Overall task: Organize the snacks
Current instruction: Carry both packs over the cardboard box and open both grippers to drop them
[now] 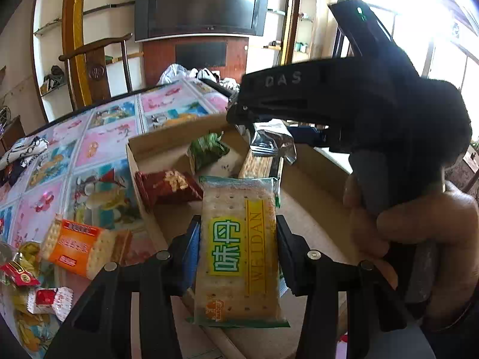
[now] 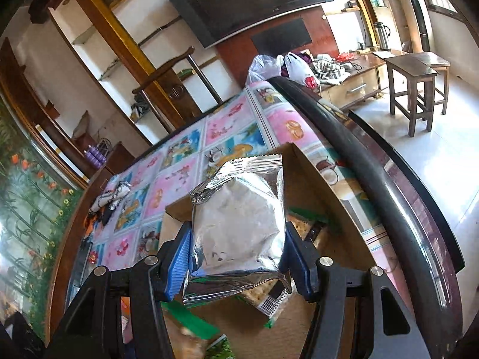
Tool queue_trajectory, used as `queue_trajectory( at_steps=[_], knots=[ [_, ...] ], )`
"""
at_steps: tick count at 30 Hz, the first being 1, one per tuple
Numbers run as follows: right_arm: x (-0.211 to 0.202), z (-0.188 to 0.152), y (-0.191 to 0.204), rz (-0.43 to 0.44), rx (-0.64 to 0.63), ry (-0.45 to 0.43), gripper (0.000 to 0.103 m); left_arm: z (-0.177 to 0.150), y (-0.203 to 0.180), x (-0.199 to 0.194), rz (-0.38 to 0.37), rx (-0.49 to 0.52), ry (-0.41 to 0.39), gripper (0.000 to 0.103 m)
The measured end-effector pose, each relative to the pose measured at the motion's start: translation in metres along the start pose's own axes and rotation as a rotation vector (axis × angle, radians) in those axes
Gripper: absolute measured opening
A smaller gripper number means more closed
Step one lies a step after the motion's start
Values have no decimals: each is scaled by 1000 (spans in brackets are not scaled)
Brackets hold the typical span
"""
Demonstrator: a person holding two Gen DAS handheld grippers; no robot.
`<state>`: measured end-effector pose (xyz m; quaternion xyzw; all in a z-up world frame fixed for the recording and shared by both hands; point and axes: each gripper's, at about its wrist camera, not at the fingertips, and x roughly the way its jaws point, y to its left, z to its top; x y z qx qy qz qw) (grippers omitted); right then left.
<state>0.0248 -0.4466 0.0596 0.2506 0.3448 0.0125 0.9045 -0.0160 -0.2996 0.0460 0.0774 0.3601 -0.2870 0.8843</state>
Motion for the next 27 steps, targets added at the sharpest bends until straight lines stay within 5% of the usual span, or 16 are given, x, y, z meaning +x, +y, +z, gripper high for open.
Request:
queue_trajectory(
  at_steps=[11, 27],
  knots=[
    [19, -9, 4, -77, -59, 68, 62, -7, 3, 5, 32, 12, -5, 46],
    [25, -14, 13, -77, -102, 98, 62, -13, -14, 0, 122, 126, -67, 46]
  ],
)
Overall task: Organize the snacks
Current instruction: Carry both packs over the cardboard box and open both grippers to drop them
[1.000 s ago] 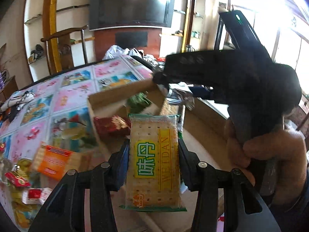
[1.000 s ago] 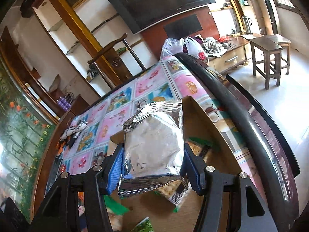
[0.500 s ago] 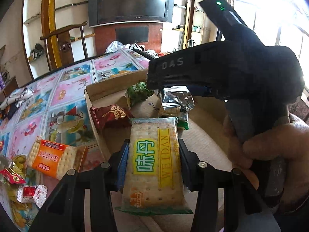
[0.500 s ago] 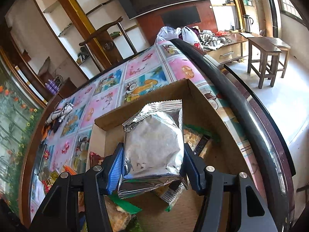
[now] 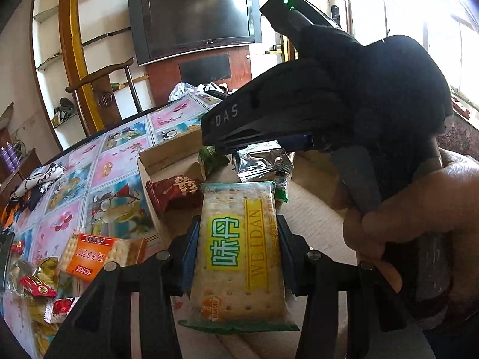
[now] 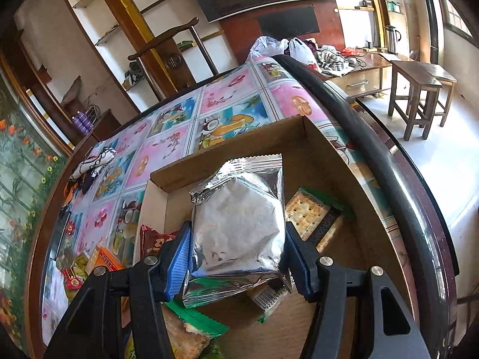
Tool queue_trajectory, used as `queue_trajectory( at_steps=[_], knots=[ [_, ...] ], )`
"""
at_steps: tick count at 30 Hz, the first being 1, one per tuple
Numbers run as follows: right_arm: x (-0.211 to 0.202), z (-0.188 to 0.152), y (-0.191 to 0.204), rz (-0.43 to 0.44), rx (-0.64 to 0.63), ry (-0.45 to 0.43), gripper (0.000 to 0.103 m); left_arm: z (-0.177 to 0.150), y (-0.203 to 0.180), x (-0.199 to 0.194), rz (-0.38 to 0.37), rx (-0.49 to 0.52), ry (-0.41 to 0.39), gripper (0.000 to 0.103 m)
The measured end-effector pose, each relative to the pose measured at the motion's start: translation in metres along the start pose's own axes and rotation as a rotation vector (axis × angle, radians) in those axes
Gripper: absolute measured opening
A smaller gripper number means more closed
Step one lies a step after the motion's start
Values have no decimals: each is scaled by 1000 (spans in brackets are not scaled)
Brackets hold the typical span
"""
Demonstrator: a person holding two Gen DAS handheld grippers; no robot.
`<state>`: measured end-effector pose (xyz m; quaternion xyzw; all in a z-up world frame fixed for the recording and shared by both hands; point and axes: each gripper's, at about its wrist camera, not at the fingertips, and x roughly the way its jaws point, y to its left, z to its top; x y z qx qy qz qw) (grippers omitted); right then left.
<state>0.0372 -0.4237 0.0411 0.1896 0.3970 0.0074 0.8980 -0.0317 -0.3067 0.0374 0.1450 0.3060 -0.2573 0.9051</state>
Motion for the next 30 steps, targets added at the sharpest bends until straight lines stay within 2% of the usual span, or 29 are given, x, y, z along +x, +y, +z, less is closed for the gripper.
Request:
queue_trajectory(
  at_steps=[20, 24, 27, 30],
  knots=[
    [-2, 0, 3, -6, -7, -4, 63, -1, -4, -4, 23, 29, -26, 47],
    [-7, 2, 0, -5, 7, -24, 64, 1, -1, -8, 50, 23, -47, 60],
    [-13, 3, -1, -2, 17, -47, 64, 3, 4, -13, 64, 5, -70, 66],
    [-17, 5, -1, -1, 15, -64, 64, 6, 10, -21, 120, -9, -112, 71]
  ],
)
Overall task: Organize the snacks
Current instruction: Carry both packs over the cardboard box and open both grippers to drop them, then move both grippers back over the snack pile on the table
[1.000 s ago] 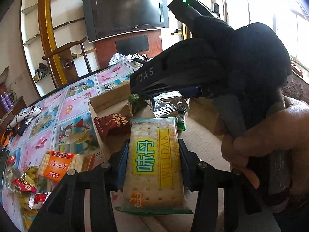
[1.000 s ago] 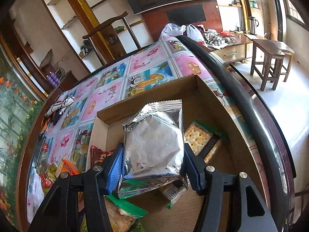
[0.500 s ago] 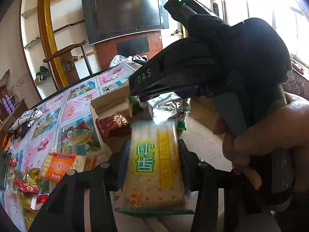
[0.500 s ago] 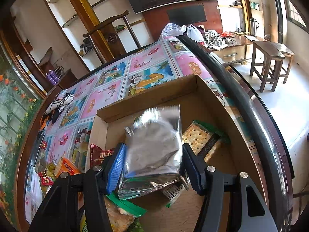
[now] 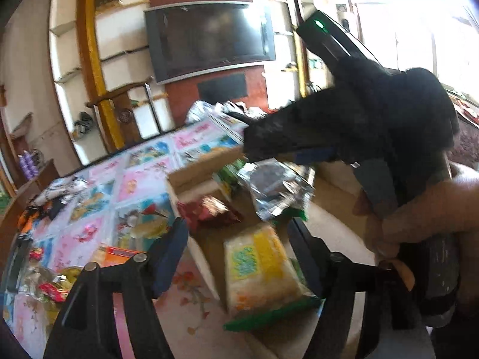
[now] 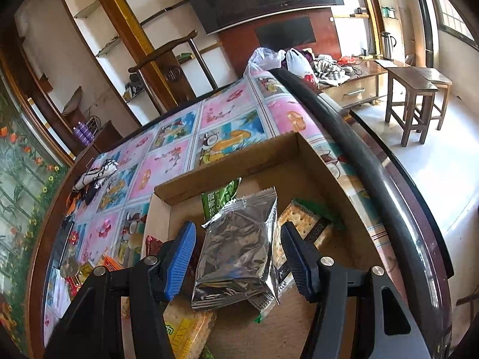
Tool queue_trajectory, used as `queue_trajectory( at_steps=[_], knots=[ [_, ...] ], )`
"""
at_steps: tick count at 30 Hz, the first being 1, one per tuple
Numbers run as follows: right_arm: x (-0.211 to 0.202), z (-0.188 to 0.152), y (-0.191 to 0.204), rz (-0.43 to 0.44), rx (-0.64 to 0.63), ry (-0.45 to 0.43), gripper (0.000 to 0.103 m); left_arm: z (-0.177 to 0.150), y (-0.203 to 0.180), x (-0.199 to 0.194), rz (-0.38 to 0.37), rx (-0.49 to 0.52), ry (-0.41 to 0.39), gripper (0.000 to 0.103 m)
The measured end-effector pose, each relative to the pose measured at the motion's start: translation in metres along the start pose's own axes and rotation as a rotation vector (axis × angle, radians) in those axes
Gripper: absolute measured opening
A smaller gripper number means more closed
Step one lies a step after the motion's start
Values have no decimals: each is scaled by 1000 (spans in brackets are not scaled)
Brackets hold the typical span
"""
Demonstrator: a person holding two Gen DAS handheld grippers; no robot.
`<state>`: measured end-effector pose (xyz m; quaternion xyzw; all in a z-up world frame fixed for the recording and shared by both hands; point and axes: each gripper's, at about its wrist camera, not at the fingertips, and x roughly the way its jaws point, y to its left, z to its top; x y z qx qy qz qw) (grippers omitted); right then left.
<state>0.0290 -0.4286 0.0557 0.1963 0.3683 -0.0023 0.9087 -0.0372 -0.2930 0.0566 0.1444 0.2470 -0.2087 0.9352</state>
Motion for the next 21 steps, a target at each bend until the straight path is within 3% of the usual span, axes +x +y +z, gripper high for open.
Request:
queue_trajectory(
  at_steps=[6, 11, 21],
  knots=[
    [-2, 1, 4, 8, -9, -11, 64, 7, 26, -8, 144, -74, -55, 76],
    [-2, -1, 6, 11, -20, -14, 64, 9, 47, -5, 278, -114, -55, 76],
    [-3, -1, 9, 20, -29, -21, 64, 5, 95, -4, 411, -209, -16, 76]
  ],
)
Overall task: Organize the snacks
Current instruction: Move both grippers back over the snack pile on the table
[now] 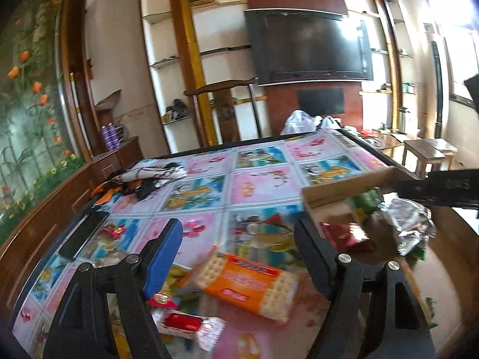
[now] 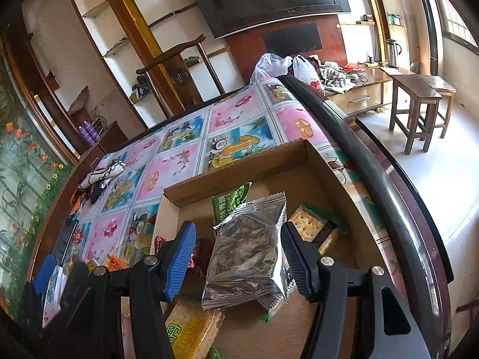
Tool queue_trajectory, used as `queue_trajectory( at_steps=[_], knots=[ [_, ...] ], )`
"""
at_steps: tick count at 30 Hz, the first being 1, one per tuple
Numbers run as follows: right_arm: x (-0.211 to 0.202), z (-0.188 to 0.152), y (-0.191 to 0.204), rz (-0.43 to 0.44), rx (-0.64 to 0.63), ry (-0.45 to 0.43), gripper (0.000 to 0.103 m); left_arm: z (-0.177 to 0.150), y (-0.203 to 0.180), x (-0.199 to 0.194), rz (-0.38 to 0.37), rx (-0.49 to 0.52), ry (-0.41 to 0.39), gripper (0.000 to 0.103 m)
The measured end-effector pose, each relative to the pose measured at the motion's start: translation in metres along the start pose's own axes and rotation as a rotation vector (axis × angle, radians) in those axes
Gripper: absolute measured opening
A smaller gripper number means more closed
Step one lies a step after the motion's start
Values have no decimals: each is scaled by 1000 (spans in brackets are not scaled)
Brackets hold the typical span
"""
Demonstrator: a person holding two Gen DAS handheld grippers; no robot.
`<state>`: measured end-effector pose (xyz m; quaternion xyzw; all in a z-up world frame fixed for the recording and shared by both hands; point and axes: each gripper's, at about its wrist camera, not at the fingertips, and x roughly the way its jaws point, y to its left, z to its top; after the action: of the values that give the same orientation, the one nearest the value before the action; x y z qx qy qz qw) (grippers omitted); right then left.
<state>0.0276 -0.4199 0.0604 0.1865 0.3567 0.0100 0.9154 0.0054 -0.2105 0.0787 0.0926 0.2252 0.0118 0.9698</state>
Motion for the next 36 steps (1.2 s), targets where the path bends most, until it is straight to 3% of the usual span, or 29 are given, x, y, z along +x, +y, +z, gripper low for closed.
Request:
queue_trajectory(
  at_steps=[19, 36],
  knots=[
    [-1, -2, 4, 5, -15, -2, 64, 1, 91, 26, 192, -135, 44, 77],
    [-1, -2, 6, 2, -16, -2, 64, -5, 131, 38, 261, -181, 86, 77]
  ],
)
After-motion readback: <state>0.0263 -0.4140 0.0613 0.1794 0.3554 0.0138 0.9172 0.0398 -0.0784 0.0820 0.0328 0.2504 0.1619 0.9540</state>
